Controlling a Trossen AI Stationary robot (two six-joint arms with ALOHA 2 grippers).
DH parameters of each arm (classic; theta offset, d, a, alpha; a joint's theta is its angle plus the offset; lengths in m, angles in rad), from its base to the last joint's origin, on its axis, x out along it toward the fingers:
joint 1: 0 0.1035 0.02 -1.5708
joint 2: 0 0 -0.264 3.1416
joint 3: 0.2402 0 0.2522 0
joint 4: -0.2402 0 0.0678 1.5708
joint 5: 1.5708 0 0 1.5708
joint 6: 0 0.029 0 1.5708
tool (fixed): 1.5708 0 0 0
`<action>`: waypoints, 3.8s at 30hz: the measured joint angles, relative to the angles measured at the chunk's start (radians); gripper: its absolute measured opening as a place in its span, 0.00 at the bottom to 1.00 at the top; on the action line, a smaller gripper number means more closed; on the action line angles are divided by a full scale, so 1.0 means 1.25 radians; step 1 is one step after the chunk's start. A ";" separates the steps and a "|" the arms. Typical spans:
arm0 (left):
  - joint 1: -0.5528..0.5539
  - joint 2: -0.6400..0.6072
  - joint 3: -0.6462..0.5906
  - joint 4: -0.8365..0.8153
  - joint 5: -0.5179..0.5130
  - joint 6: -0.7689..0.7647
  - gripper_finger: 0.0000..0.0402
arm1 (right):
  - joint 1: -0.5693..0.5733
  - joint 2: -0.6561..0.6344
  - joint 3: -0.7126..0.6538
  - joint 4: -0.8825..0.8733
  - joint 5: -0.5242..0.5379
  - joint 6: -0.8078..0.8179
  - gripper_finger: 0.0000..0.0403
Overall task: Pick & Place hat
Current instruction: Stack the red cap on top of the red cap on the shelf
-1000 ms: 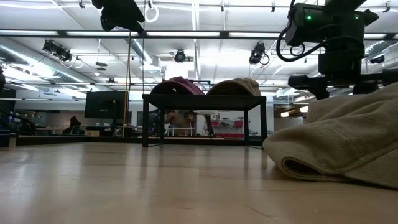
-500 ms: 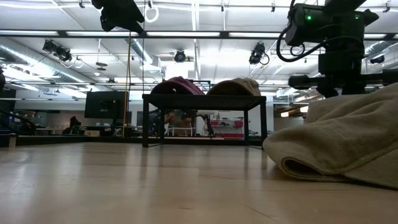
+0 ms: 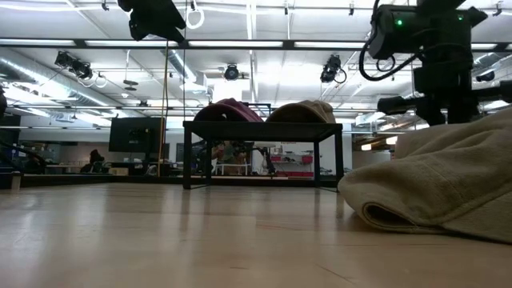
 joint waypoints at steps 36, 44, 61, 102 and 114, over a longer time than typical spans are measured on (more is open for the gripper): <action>0.000 0.000 0.000 0.049 0.001 -0.021 0.43 | 0.068 0.000 0.403 -0.081 0.103 -0.138 0.00; 0.000 0.000 0.001 0.121 0.060 -0.084 0.43 | 0.123 0.000 0.445 0.007 0.108 -0.200 0.00; 0.000 0.036 0.003 0.296 0.129 -0.223 0.43 | 0.170 0.000 0.450 0.125 0.152 -0.336 0.00; 0.111 0.290 0.000 0.619 0.387 -0.524 0.82 | 0.253 0.000 0.450 0.267 0.104 -0.464 0.00; 0.106 0.290 0.000 0.641 0.395 -0.534 0.78 | 0.258 0.000 0.450 0.282 0.104 -0.466 0.00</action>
